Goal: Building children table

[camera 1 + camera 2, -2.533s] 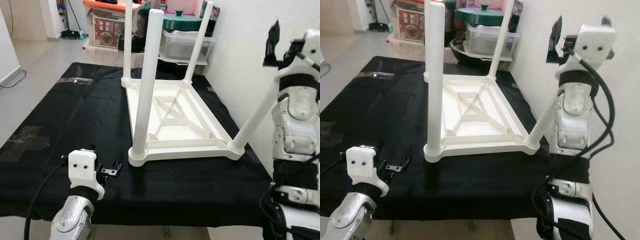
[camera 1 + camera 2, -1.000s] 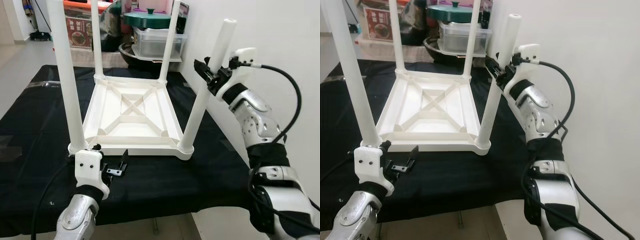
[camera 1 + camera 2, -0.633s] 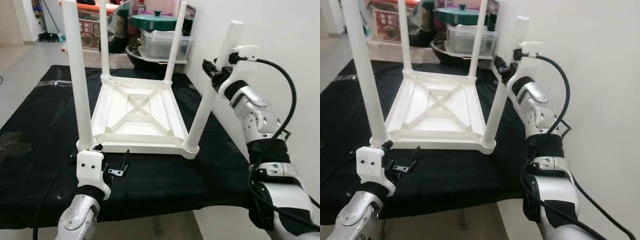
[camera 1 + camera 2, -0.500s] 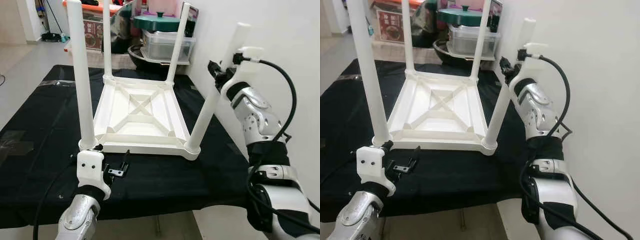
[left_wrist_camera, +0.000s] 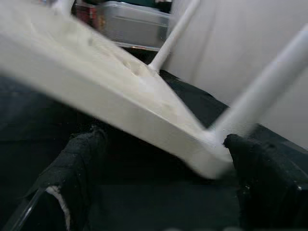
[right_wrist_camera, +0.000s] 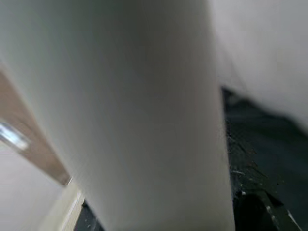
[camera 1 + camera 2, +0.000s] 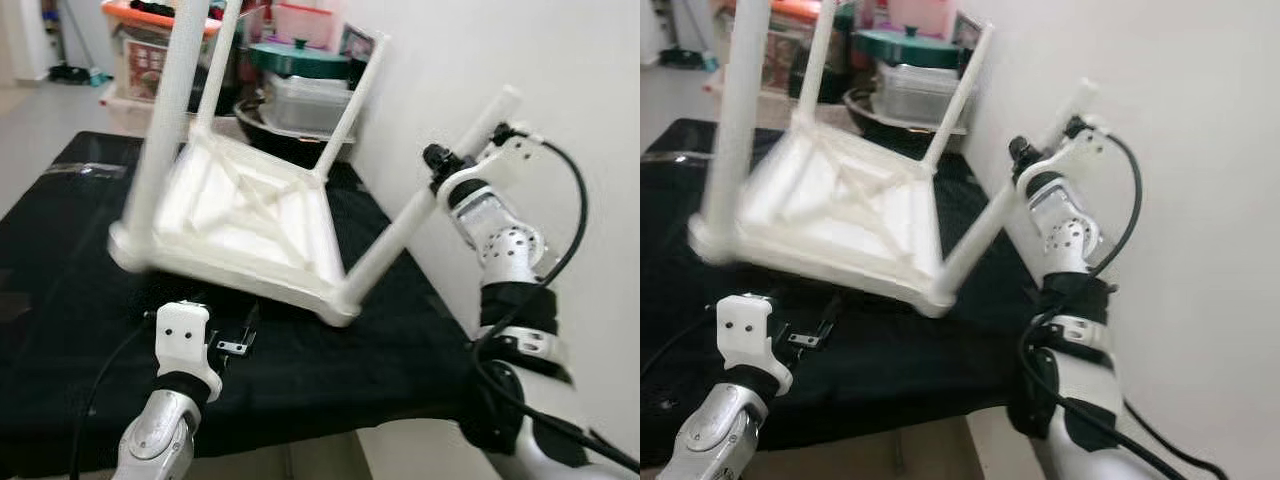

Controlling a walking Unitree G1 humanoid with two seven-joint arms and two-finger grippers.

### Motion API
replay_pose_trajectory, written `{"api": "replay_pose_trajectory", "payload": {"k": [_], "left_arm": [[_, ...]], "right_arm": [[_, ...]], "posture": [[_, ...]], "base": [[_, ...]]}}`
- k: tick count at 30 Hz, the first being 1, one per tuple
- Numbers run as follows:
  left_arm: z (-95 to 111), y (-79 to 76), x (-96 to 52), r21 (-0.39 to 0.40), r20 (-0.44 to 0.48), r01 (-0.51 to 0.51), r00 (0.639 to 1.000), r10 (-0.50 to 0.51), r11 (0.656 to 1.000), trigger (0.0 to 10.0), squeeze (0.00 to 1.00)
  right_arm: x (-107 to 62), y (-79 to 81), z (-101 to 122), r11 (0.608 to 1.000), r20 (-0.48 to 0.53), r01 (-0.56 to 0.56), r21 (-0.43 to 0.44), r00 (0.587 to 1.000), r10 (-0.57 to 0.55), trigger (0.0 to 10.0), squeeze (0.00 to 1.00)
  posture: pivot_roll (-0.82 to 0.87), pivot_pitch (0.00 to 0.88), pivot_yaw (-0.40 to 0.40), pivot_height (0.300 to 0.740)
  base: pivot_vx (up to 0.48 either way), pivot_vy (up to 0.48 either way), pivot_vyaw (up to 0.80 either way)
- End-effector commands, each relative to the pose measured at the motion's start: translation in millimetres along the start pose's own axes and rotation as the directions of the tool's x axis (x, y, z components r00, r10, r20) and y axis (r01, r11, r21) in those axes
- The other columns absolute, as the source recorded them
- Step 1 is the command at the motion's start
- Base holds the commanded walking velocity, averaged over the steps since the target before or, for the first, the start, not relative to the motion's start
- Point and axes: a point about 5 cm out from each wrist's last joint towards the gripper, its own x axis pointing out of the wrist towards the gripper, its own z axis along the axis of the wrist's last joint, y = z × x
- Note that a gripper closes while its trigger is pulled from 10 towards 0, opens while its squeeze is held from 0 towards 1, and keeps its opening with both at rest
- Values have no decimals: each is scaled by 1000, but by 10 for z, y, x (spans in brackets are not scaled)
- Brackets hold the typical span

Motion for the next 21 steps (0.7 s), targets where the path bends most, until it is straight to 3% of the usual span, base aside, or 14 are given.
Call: {"api": "replay_pose_trajectory", "payload": {"k": [1, 3, 5, 9, 10, 13, 14, 15, 16, 19, 21], "left_arm": [[-4, -27, 4, 2, 0, 12, 1000, -12, 1000, 10000, 0], [5, -10, 4, 4, 2, 9, 1000, -9, 1000, 10000, 0], [5, -10, 4, 4, 2, 9, 1000, -9, 1000, 10000, 0], [6, -7, 3, 3, 3, 7, 1000, -7, 1000, 10000, 0], [2, -21, 1, 1, 1, 12, 1000, -12, 1000, 10000, 0], [-1, -34, 0, -1, 0, 16, 1000, -16, 1000, 10000, 0], [2, -36, 7, 0, 1, 19, 1000, -19, 1000, 10000, 0], [2, -36, 7, 0, 1, 19, 1000, -19, 1000, 10000, 0], [9, -30, 15, 2, 3, 21, 1000, -21, 1000, 10000, 0], [20, -16, 20, 6, 6, 19, 1000, -19, 1000, 10000, 0], [20, -13, 17, 8, 6, 19, 1000, -19, 1000, 10000, 0]], "right_arm": [[-36, -442, -731, 978, -305, 178, 112, 943, -137, 0, 0], [-81, -512, -939, 972, -371, 206, 116, 917, -150, 0, 0], [-81, -512, -939, 972, -371, 206, 116, 917, -150, 0, 0], [-130, -483, -1161, 982, -457, 164, 89, 883, -106, 0, 0], [-165, -418, -1311, 992, -519, 108, 71, 853, -55, 0, 0], [-196, -350, -1426, 995, -571, 70, 72, 821, -16, 0, 0], [-236, -255, -1570, 998, -630, 15, 68, 776, 31, 0, 0], [-236, -255, -1570, 998, -630, 15, 68, 776, 31, 0, 0], [-267, -182, -1687, 998, -672, -20, 62, 738, 56, 0, 0], [-296, -119, -1811, 999, -705, -21, 50, 708, 50, 0, 0], [-292, -139, -1846, 999, -699, 30, 30, 715, 0, 0, 0]], "posture": [[99, 0, -158, 740], [103, 0, -161, 740], [103, 0, -161, 740], [103, 0, -159, 740], [105, 0, -158, 740], [105, 0, -158, 740], [108, 0, -156, 740], [108, 0, -156, 740], [112, 0, -159, 740], [114, 0, -160, 740], [120, 0, -162, 740]], "base": [[0, 0, 0], [0, 0, 0], [0, 0, 0], [0, 0, 0], [0, 0, 0], [0, 0, 0], [0, 0, 0], [0, 0, 0], [0, 0, 0], [0, 0, 0], [0, 0, 0]]}}
